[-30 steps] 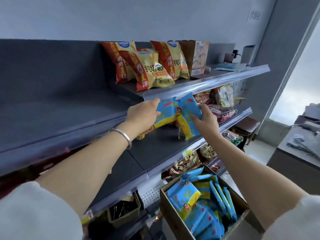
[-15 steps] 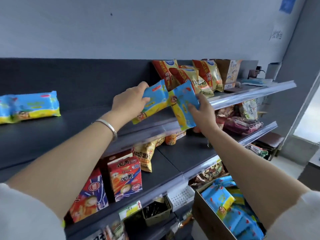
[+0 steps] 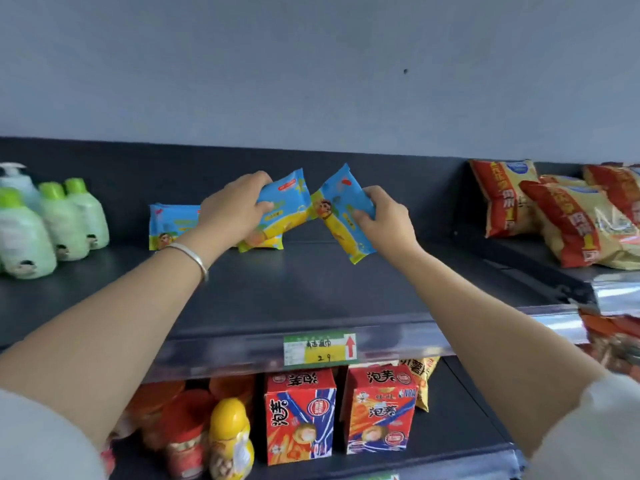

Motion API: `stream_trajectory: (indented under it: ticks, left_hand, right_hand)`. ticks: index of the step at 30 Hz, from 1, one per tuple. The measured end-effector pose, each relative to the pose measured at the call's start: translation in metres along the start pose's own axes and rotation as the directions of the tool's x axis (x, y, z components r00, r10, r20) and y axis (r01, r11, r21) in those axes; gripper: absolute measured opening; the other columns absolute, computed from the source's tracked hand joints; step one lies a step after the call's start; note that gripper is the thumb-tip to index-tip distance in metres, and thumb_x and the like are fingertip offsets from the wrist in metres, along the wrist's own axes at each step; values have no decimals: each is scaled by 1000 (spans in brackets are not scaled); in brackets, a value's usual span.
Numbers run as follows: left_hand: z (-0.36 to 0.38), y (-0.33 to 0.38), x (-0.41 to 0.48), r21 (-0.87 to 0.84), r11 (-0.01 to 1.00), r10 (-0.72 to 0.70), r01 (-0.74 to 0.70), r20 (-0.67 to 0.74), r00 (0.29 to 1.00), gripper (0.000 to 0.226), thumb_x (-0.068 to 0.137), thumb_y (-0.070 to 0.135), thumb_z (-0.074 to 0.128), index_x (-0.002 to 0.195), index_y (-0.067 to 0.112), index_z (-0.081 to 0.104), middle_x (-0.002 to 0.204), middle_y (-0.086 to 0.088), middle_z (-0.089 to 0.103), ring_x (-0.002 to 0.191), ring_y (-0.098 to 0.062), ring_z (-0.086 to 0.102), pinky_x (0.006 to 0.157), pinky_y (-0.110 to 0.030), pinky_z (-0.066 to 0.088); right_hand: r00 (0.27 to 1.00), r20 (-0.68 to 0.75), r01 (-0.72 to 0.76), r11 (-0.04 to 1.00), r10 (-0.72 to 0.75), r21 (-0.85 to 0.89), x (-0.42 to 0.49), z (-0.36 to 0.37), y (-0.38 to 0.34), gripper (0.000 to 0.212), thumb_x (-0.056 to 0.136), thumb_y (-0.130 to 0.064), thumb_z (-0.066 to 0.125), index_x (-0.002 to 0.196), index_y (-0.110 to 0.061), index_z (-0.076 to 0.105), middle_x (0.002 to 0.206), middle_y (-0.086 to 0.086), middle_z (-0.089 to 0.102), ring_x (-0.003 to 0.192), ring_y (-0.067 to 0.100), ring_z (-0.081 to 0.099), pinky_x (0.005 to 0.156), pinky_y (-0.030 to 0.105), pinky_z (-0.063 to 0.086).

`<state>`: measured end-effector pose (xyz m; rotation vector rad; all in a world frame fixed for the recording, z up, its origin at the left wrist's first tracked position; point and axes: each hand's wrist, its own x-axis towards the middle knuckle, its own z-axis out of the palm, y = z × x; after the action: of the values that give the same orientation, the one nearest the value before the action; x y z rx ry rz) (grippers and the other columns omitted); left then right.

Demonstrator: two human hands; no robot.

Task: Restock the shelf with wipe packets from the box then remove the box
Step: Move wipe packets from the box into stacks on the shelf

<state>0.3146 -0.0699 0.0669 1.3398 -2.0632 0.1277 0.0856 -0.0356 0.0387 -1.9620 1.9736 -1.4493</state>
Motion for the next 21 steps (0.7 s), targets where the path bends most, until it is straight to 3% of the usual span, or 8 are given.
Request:
stream_trajectory:
  ticks: [8,13,21]
  left_hand:
    - [-7,-97,16,271,947,-170,174,-36,985,23,95,24,51,117,23,51,114,-1,61,105,-27,53,86,-39,34]
    - [-7,-141,15,307,928,-226,212,12,974,24,93,23,53,117,23,51,115,-1,61,108,-27,51,89,-39,34]
    - [5,-167,33,337,939,-146,74,194,970,30,95,26,51,125,28,46,122,2,57,113,-22,47,93,-38,30]
  right_hand:
    - [919,298,321,930,-260,-177,65,83,-29,32,89,-21,55,121,-27,55,111,-4,61,99,20,56,70,30,40]
    - [845,431,473,817,-316,-329,81,128,-48,34,91,-29,55,125,-31,48,117,-3,62,108,24,53,89,38,34]
    - [839,496,444,809,-225,-384,92,152,-59,33,95,-29,52,127,-32,44,119,-2,59,113,24,46,95,43,30]
